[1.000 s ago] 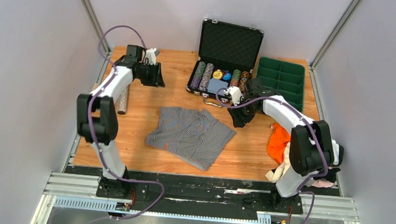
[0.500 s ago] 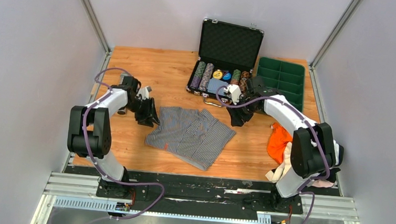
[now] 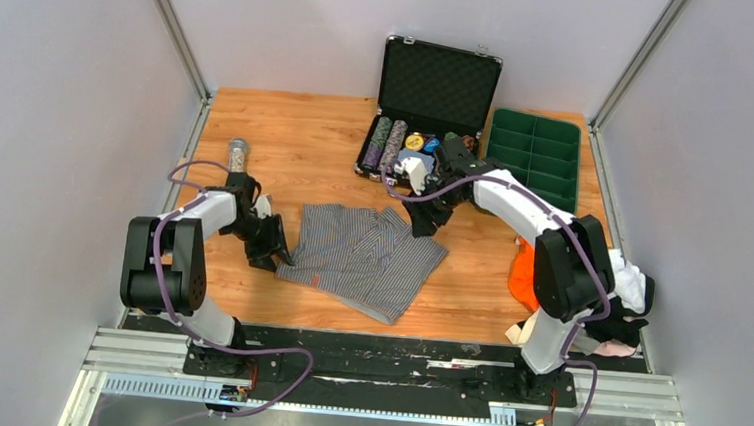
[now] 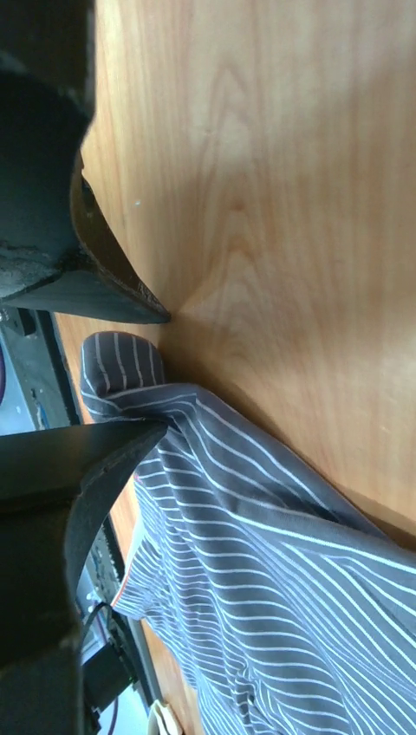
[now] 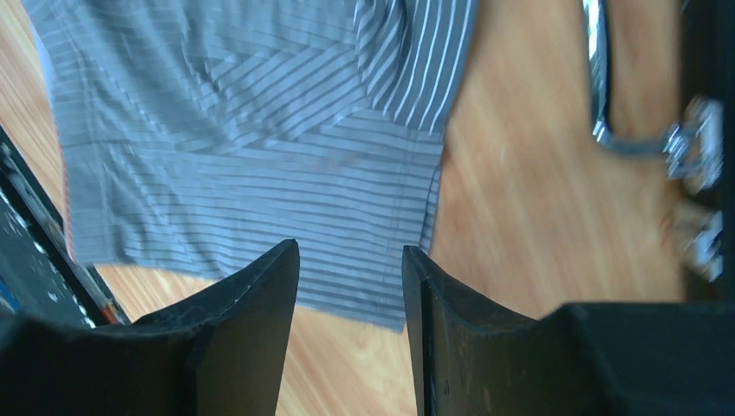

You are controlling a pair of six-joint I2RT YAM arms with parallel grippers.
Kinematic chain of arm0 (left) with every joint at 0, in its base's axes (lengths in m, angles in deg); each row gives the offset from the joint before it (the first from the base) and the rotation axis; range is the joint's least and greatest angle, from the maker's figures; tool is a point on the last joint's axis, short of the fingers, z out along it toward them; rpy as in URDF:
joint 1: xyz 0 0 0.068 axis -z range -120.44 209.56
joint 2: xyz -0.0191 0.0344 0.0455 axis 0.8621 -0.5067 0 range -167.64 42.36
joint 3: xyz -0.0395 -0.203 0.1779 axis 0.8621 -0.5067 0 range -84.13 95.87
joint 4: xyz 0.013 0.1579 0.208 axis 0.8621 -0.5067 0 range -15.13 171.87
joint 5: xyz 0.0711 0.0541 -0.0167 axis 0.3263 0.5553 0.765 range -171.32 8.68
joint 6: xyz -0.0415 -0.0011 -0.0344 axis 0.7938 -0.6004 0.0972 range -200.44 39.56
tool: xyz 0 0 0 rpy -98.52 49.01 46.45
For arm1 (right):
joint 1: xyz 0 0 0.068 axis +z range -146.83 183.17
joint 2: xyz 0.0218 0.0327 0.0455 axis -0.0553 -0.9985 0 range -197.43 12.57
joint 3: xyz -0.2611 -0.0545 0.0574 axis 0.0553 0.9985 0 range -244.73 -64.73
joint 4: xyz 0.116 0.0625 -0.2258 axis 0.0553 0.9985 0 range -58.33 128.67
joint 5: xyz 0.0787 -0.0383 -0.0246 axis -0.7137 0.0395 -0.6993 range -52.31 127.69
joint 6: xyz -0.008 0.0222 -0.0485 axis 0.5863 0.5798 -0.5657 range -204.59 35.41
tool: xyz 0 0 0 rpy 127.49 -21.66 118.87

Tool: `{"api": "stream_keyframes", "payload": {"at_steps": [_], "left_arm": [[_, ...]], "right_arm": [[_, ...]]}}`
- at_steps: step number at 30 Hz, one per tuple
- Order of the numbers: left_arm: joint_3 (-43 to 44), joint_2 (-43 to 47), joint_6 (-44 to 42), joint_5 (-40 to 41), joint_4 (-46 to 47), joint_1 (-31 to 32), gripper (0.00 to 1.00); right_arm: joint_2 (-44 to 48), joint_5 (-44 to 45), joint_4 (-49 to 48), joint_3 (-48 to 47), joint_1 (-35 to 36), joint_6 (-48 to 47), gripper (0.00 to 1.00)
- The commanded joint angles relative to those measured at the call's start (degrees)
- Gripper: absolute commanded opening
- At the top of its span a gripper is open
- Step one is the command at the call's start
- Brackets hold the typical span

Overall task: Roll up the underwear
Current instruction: Flatten out the underwear at the center of the board.

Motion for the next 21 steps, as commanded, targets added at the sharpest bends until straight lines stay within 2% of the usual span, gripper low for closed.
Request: {"api": "stream_keyframes", "payload": {"at_steps": [1, 6, 9, 13, 17, 21], "left_arm": [[-3.33, 2.37, 3.58, 2.18, 2.44, -0.43, 0.48], [-6.98, 4.63, 6.21, 2.53, 6.22, -0.43, 0.32], [-7.16, 6.60, 5.15, 4.76, 8.02, -0.39, 0.23], [-5.04, 7.11, 2.70, 6.84, 8.34, -1.46, 0.15], [-0.74, 2.94, 0.14, 7.51, 8.75, -3.52, 0.14], [12.92, -9.15, -6.20, 7.37, 6.07, -3.95, 0.12]], "right_arm": [[-5.19, -4.32, -2.57, -10.84, 2.85, 4.84, 0.48], [-15.04, -6.09, -2.68, -22.44, 6.10, 8.12, 0.48], [-17.37, -6.06, -2.26, -24.97, 6.95, 7.78, 0.48], [-15.24, -2.91, -2.95, -19.95, 6.85, 5.07, 0.49], [-15.43, 0.62, -4.68, -12.82, 5.92, 3.62, 0.51], [-13.28, 4.01, -6.24, -5.46, 3.78, 4.47, 0.50]]}}
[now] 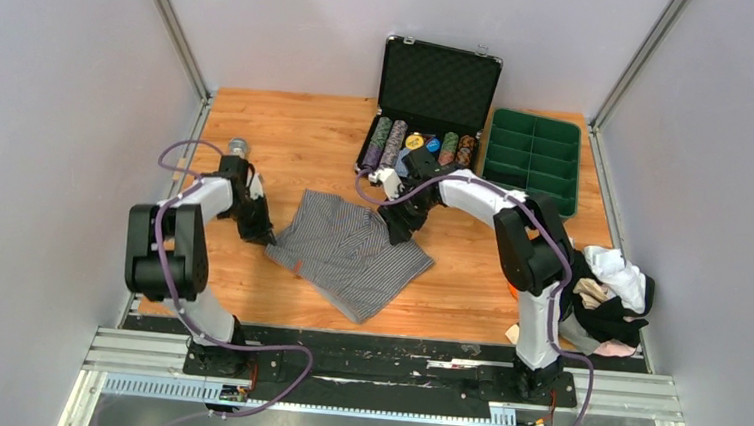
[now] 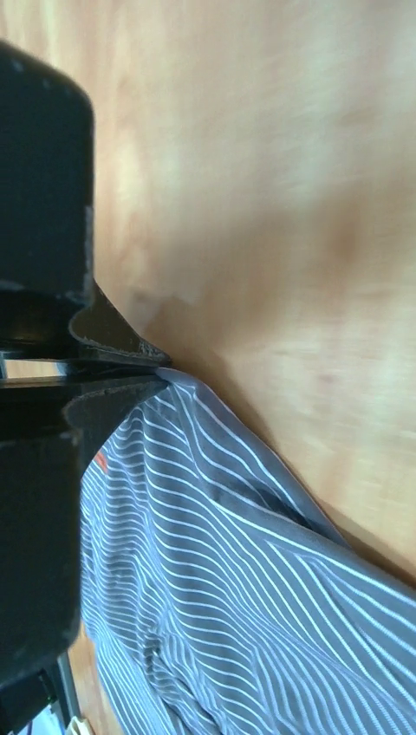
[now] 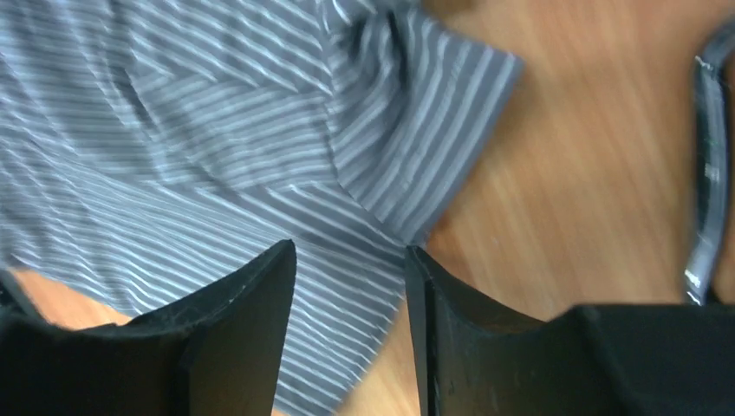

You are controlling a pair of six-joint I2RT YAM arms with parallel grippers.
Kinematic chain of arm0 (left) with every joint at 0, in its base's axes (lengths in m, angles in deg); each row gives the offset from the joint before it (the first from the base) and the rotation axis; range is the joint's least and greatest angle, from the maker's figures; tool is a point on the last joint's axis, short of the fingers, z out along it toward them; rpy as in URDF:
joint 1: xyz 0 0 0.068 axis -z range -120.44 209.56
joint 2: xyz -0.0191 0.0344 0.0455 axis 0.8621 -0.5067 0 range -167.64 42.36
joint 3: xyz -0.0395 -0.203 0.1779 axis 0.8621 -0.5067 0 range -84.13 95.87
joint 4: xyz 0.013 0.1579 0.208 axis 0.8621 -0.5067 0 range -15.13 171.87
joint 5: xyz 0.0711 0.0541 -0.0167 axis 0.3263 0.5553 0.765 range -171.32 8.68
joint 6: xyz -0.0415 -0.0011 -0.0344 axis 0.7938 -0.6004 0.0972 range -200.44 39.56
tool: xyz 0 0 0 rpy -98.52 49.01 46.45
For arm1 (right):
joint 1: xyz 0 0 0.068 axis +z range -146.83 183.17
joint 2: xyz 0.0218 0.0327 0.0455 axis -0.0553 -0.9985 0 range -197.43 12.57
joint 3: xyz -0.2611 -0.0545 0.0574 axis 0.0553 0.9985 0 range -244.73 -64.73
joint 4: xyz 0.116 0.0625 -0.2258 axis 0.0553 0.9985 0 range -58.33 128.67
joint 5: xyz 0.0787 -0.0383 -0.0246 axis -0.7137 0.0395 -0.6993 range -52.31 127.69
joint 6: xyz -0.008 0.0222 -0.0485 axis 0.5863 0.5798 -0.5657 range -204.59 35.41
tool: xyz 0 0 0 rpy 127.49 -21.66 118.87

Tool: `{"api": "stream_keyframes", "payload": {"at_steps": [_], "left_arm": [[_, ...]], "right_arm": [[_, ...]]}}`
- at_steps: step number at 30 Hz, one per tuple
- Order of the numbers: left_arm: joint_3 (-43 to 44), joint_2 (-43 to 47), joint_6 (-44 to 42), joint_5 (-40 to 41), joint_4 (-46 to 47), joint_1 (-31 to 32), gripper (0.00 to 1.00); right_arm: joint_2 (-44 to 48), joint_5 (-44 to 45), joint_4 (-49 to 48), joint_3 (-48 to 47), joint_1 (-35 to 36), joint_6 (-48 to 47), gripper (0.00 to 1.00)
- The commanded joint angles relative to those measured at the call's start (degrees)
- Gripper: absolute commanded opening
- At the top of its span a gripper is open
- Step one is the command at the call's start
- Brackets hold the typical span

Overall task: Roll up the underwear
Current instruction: Flatten out the underwear at the center of the board.

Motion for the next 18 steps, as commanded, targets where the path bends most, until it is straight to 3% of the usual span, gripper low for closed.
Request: {"api": "stream_keyframes", "payload": {"at_steps": [1, 4, 5, 12, 15, 18], "left_arm": [[13.77, -10.70, -8.72, 1.57, -0.41, -0.74, 0.15], [25.19, -20.61, -11.50, 1.06, -2.03, -0.76, 0.24], [27.05, -22.14, -11.76, 0.92, -2.05, -0.63, 0.31], [50.21, -35.41, -17.86, -1.61, -4.20, 1.39, 0.54], [54.99, -33.21, -18.10, 3.49, -4.98, 1.31, 0.58], [45.88, -19.87, -15.20, 4.08, -0.23, 0.95, 0.60]], "right_arm": [[4.85, 4.37, -2.59, 7.45, -2.12, -0.53, 0.50], [8.93, 2.83, -2.62, 12.82, -1.65, 2.24, 0.50], [10.59, 2.32, -2.94, 14.78, -0.67, 3.01, 0.50], [19.28, 2.15, -5.09, 22.87, 10.60, 7.22, 0.53], [18.26, 3.21, -2.15, 17.21, 7.48, 5.09, 0.52], [17.04, 2.03, 0.43, 9.96, 3.04, 2.00, 0.51]]}}
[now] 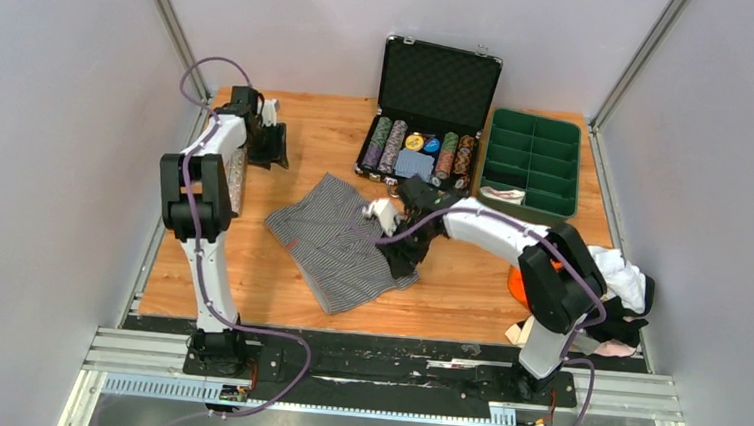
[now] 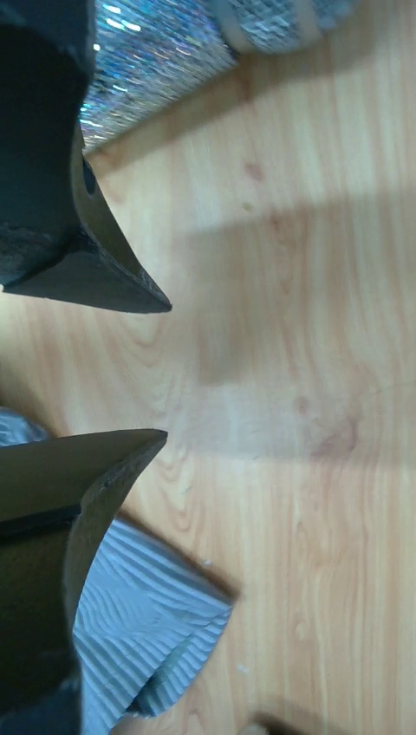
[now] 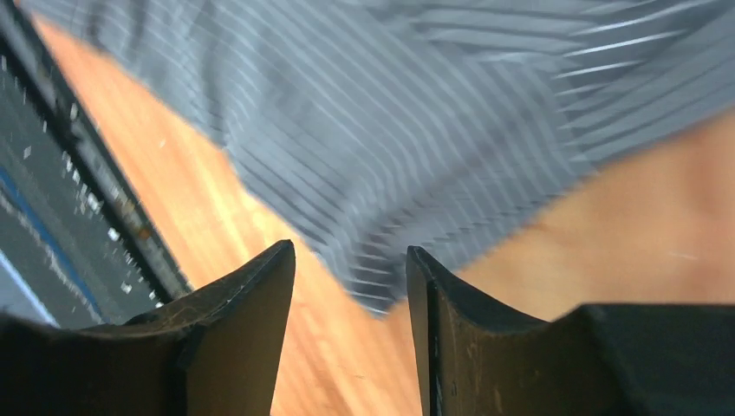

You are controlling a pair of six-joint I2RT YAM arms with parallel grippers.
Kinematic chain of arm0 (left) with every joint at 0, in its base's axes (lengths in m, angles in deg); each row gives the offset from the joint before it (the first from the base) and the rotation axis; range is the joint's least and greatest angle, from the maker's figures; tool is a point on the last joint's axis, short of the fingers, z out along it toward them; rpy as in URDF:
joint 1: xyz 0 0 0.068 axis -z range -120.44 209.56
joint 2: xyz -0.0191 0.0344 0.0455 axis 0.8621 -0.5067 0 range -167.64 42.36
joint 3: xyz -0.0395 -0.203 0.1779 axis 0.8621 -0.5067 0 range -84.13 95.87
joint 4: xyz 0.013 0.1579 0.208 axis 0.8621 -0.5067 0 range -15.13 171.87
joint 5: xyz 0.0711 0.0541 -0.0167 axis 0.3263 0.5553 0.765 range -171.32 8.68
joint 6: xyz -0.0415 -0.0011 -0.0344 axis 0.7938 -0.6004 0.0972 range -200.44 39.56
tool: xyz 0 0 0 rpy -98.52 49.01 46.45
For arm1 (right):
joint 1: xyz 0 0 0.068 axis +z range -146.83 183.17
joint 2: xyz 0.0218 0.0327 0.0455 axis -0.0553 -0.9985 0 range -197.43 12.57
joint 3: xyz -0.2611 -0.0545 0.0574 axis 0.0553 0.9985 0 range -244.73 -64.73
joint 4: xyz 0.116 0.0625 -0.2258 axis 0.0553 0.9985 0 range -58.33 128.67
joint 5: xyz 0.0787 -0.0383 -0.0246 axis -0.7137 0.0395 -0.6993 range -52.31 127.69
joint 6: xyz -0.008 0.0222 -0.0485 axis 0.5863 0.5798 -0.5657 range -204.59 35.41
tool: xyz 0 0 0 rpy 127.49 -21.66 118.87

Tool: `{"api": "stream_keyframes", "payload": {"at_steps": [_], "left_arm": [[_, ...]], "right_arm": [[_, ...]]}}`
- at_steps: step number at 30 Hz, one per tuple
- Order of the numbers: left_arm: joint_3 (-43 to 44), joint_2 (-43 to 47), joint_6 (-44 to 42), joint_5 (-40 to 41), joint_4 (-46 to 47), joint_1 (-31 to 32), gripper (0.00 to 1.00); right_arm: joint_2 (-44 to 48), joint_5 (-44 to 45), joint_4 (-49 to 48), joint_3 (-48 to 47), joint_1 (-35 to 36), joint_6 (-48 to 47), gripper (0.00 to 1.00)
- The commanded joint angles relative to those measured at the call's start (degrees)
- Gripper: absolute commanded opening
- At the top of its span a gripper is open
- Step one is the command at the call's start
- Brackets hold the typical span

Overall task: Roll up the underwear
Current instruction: Flatten out the underwear at the center of the board.

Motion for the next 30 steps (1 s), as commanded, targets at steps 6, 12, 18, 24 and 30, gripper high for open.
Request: {"api": "stream_keyframes", "payload": {"at_steps": [6, 12, 18, 24, 30], "left_arm": [[-31.61, 33.14, 15.81, -9.11, 4.08, -0.14, 0.57], [-50.65, 41.56, 23.02, -12.47, 10.74, -0.14, 0.28], [-52.45, 42.50, 20.91, -10.38, 13.18, -0.13, 0.25], [-48.64, 39.93, 20.39, -13.51, 12.98, -0.12, 0.22], [-45.27, 38.06, 17.17, -4.43, 8.66, -0.21, 0.20]], "right_arm": [[-6.28, -1.14, 1.46, -20.90, -8.27, -6.87, 0.51], [-15.30, -5.95, 0.35, -30.65, -8.24, -5.43, 0.48], [-25.11, -5.97, -1.05, -41.93, -7.99, -2.31, 0.47], [-30.48, -8.36, -1.39, -50.89, -7.80, -0.94, 0.46], [-36.35, -9.06, -7.12, -57.19, -6.77, 3.06, 0.41]]}}
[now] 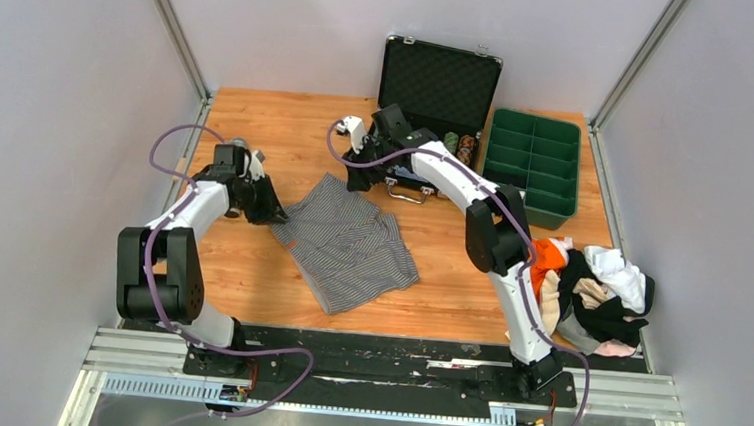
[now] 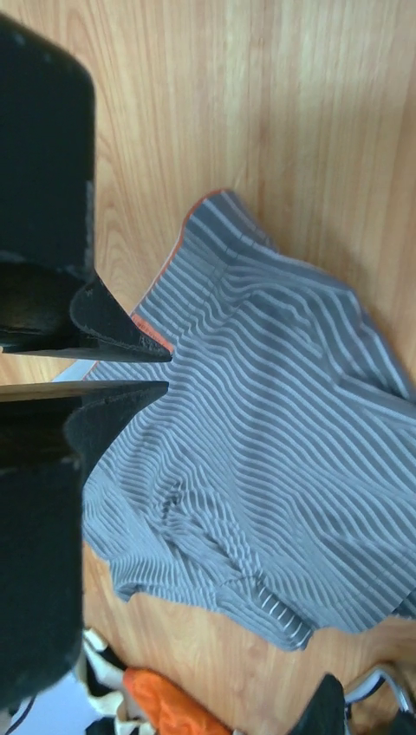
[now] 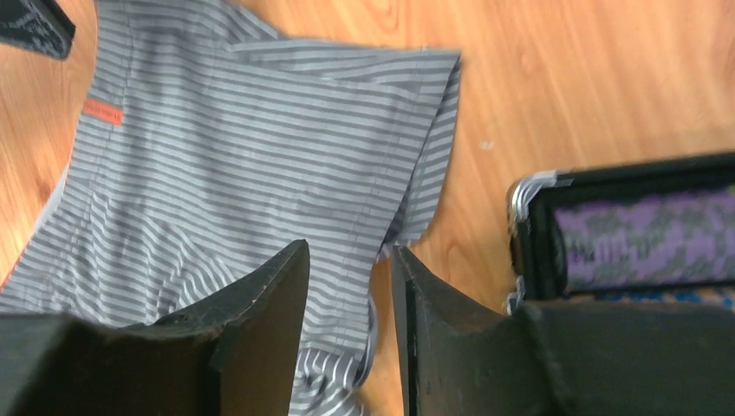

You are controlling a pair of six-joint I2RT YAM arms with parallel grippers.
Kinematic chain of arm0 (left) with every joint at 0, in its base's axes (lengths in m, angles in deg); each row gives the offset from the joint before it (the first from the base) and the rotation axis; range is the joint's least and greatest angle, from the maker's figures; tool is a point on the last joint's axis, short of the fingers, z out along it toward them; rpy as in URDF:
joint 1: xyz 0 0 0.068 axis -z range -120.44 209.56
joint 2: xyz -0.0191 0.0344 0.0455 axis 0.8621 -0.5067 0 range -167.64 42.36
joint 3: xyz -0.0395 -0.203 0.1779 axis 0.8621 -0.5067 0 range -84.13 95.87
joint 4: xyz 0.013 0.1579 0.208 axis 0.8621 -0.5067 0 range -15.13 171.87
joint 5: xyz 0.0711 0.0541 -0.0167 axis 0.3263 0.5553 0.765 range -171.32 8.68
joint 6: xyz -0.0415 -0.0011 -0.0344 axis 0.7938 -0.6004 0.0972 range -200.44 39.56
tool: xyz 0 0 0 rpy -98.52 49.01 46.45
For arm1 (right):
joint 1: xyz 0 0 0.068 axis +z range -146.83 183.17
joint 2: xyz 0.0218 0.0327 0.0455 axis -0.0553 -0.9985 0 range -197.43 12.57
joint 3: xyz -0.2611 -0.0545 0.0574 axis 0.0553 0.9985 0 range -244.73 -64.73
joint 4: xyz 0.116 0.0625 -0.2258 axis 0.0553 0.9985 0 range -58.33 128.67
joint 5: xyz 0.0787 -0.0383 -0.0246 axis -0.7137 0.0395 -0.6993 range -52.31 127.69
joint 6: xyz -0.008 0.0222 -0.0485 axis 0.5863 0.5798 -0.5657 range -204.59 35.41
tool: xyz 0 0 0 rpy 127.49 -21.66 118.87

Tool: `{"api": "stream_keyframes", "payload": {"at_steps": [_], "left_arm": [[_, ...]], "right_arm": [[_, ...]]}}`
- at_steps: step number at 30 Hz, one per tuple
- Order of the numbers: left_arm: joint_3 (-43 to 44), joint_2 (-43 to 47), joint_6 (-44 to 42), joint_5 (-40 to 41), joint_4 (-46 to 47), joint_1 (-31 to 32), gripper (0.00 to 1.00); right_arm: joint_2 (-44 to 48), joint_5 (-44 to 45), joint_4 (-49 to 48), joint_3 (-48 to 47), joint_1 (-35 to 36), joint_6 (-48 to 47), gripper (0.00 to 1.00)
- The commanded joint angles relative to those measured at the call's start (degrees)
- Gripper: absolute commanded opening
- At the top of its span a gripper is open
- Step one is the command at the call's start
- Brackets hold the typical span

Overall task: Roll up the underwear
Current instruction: Flatten out the underwear at the center of the board.

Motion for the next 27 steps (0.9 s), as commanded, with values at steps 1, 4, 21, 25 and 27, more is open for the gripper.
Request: {"api": "stream_keyframes", "payload": {"at_steps": [1, 4, 21, 25, 27], "left_arm": [[3.65, -1.44, -3.50, 7.34, -3.01, -0.25, 0.20], [4.35, -2.27, -4.85, 9.32, -3.86, -0.69, 0.19], [5.72, -9.07, -7.34, 18.29, -3.92, -1.51, 0.17], [6.88, -11.57, -7.43, 18.77, -3.56, -1.60, 0.17], [7.25, -12.51, -7.52, 19.96, -3.69, -1.60, 0.17]], "right_arm": [[-4.45, -2.24, -6.62, -5.99, 1.52, 3.13, 0.39], [-7.39, -0.60, -9.47, -8.99, 2.74, 2.67, 0.33], [-17.99, 25.07, -21.73, -13.31, 7.32, -0.39, 0.15], [-18.16, 26.90, -22.47, -12.46, 7.31, -0.79, 0.15], [-18.11, 27.60, -22.63, -12.34, 7.32, -0.75, 0.15]]}}
